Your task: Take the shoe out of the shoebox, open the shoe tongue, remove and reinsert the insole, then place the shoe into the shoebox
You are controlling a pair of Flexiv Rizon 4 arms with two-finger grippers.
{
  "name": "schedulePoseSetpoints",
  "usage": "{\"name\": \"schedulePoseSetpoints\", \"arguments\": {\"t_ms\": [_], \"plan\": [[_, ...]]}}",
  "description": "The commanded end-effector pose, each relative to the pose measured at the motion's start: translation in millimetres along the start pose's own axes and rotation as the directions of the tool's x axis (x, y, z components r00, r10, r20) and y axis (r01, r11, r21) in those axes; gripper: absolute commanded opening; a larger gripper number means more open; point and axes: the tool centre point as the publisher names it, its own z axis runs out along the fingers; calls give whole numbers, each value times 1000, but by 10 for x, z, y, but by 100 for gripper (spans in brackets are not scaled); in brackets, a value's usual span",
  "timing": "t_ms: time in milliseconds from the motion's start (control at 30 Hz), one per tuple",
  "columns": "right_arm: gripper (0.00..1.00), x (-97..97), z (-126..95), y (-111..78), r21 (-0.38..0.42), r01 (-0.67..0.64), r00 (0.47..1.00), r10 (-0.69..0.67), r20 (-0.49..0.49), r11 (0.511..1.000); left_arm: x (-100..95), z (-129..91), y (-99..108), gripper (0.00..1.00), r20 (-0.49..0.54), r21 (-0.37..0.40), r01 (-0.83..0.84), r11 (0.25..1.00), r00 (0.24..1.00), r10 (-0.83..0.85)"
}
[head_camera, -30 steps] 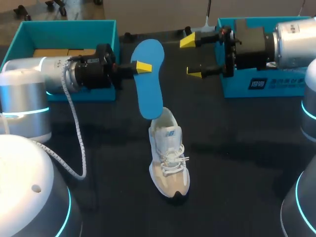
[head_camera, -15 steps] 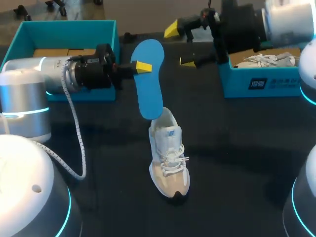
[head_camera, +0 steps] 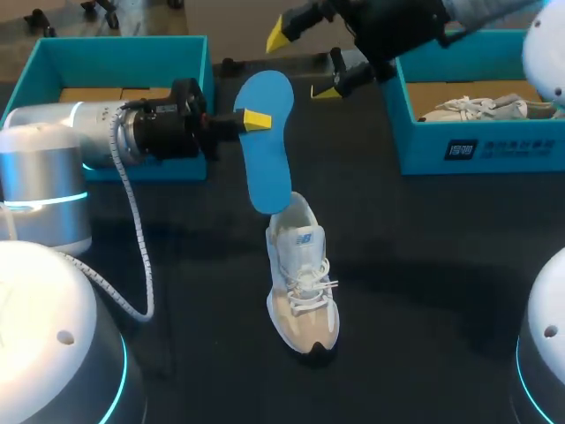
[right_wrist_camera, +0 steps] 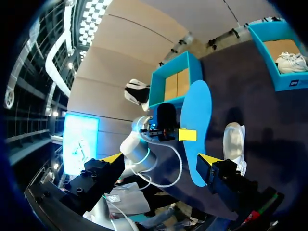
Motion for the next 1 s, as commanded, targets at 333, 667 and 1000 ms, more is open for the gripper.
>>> {"name": "schedulePoseSetpoints", "arguments": {"t_ms": [333,667,1000], "plan": [[100,195,80,26,19,46,917,-50,396,999,-5,-2,8,0,0,1,-1,1000,1000,1],[100,244,173,25,33,59,839,-68,540,998,-5,-2,8,0,0,1,-1,1000,1000,1],[100,234,246,29,43,57,737,-71,672,997,-5,-2,8,0,0,1,-1,1000,1000,1]]}}
